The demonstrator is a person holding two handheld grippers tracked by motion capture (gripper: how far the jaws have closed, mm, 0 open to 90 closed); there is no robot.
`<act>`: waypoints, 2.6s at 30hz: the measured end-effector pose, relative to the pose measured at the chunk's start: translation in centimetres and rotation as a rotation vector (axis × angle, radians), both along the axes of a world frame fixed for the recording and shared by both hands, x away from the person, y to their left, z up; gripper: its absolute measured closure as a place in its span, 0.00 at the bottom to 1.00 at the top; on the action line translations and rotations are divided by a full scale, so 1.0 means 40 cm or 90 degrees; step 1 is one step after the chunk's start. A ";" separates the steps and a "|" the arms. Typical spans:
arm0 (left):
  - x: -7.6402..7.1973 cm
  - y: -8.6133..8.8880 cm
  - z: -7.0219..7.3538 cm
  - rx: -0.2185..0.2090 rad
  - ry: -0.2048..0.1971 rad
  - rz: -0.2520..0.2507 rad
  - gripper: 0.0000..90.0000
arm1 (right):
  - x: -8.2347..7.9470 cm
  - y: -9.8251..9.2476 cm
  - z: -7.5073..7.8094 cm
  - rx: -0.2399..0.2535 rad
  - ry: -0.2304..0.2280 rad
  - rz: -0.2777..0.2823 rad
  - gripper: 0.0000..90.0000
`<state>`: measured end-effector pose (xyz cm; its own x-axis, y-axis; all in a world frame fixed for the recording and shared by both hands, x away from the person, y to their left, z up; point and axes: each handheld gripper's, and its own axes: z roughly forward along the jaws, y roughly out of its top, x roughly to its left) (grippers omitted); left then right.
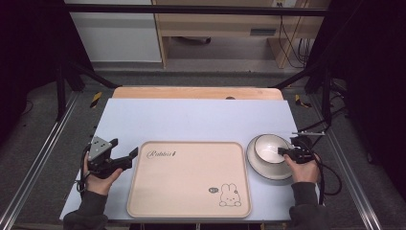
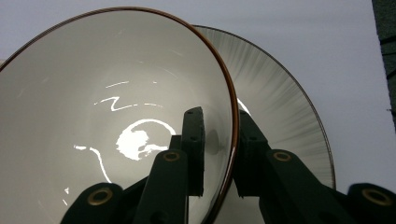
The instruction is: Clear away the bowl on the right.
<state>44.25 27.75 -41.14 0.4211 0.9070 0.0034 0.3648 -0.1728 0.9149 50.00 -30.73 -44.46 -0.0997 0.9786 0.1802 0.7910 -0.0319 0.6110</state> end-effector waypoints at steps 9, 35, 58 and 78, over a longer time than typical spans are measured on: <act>0.000 0.001 0.001 0.000 0.000 0.000 0.20 | 0.001 -0.003 0.003 0.022 0.004 -0.014 0.88; -0.001 0.003 0.003 -0.001 -0.002 0.003 0.20 | -0.005 -0.006 0.013 0.012 -0.018 -0.011 0.92; -0.002 0.003 0.005 -0.002 -0.005 0.004 0.20 | -0.019 0.003 0.039 0.006 -0.038 -0.009 0.92; -0.003 0.000 0.005 0.004 -0.006 0.003 0.20 | -0.040 0.022 0.081 0.028 -0.073 0.023 0.92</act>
<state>44.13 27.75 -40.94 0.4160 0.9093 0.0128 0.3571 -0.1763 0.9173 48.42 -29.86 -41.23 -0.1564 0.9656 0.2079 0.7173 -0.0337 0.6959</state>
